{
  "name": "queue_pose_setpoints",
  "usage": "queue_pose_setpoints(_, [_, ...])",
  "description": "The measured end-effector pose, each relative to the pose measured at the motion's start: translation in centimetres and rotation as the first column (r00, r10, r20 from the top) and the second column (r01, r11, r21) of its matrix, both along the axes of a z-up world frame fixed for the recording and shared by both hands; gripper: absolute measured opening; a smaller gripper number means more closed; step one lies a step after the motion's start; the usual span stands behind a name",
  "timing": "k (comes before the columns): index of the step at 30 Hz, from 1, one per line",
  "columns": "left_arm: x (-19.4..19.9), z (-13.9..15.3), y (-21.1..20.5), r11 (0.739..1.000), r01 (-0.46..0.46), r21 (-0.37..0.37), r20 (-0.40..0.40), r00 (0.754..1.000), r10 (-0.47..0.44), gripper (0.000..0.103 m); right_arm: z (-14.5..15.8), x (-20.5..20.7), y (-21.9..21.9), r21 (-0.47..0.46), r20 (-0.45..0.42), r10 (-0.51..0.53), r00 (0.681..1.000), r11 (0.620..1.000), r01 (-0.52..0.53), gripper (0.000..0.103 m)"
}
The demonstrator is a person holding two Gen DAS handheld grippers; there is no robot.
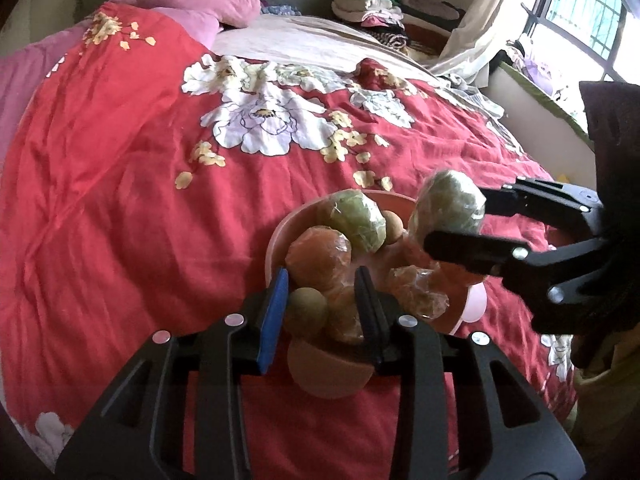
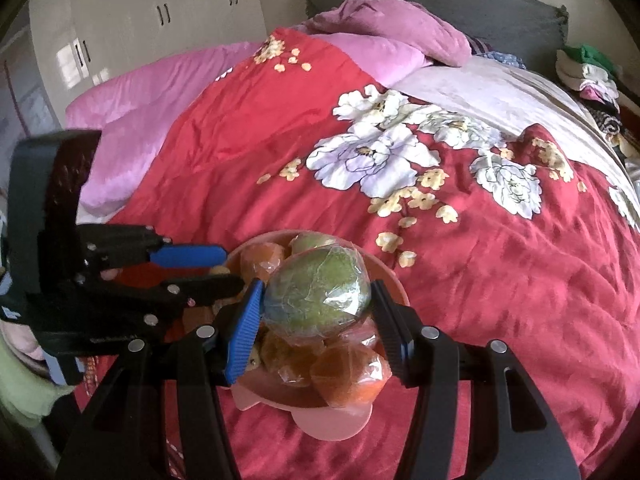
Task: Organize fruits
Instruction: 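Lift both held fruits and carry them over the pink bowl, then open the right tool to drop the green fruit in the bowl while the left tool releases the brown fruit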
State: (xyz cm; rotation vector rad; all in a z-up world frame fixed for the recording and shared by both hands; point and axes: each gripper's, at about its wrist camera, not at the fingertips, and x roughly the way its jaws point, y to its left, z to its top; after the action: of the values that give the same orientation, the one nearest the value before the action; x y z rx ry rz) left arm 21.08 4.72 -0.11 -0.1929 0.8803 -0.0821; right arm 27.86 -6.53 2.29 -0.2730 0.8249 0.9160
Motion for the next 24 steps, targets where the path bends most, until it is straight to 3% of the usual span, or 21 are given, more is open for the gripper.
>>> queue_pose_setpoints(13, [-0.3,0.9,0.3,1.0,-0.008,0.004,0.016,1.0,0.008,0.03,-1.5,-0.4,1.4,-0.081,0.018,0.019,1.0,0.997,-0.018,0.054])
queue_pose_setpoints(24, [-0.6,1.6,0.3,1.0,-0.015,0.014,0.028,1.0,0.014,0.035,-1.3,-0.5,1.2,-0.062,0.024,0.008,1.0,0.998,-0.006,0.061])
